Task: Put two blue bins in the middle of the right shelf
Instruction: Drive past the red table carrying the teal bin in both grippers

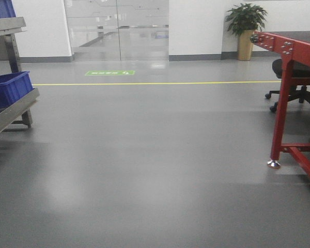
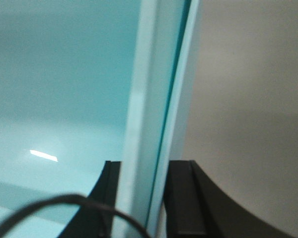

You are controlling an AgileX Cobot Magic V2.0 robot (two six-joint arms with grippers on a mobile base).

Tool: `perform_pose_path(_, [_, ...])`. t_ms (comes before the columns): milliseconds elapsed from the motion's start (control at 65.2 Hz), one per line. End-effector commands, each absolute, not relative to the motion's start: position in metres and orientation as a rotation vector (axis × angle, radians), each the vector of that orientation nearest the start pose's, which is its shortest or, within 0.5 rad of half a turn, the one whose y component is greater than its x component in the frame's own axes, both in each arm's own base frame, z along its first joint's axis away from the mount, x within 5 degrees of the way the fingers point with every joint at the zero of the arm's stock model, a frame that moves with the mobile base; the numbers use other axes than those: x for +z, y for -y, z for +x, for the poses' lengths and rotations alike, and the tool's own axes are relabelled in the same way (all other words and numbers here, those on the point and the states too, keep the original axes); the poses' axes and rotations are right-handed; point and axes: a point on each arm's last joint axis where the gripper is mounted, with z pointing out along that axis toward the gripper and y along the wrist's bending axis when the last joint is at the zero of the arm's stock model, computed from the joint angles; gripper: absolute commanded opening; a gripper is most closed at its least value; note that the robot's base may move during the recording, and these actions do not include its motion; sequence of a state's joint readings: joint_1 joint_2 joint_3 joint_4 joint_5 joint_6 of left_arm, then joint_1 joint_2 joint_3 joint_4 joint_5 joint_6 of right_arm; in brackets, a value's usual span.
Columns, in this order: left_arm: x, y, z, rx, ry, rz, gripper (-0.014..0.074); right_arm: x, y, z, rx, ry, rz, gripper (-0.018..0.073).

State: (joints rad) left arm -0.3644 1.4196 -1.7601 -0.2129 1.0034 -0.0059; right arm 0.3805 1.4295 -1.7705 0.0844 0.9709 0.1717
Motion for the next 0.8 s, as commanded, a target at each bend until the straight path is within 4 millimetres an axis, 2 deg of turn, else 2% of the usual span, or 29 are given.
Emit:
perform_pose_path(0, [0.5040,0.1258,0.2519,-0.618,-2.019,0.376,-0.0110,0.4996,-0.1166,0.2728,0.476,-2.003,-0.186,-0.0154])
perform_pose_path(783, [0.5040,0.1258,0.2519,-0.618,-2.019,0.376,-0.0110,0.5002,-0.1167,0.2730,0.478,-1.996,-0.185,-0.0154])
